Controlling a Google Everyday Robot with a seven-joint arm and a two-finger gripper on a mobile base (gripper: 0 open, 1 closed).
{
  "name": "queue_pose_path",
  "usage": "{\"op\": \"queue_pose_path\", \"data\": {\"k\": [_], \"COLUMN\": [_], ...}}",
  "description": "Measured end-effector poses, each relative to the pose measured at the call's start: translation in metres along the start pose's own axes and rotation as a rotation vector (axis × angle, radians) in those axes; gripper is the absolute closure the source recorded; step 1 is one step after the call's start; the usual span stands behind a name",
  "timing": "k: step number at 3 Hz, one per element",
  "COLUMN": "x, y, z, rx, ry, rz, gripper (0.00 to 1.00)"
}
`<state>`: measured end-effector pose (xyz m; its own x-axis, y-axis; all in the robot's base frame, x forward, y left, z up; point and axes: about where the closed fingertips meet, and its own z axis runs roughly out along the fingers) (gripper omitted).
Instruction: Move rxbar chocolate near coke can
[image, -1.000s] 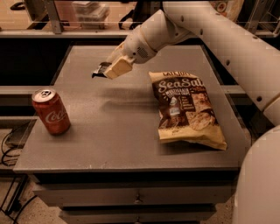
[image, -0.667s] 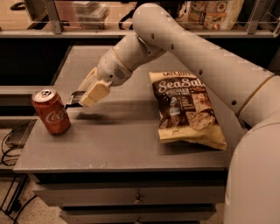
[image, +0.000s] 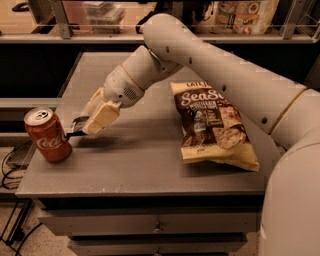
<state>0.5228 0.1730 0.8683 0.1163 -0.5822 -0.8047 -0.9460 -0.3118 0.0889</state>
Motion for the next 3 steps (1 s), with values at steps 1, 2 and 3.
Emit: {"op": "queue_pose_path", "data": {"k": [1,2,3], "x": [-0.0004,-0.001,-0.0011], "y": [0.0106,0.0105,0.0106], "z": [0.0078,0.0096,0.0098], "rx": [-0.029,-0.031,-0.032], "ry": [-0.006,-0.006,-0.006], "rz": [0.008,0.007,0.006], "gripper": [0.18,0.0,0.0]}}
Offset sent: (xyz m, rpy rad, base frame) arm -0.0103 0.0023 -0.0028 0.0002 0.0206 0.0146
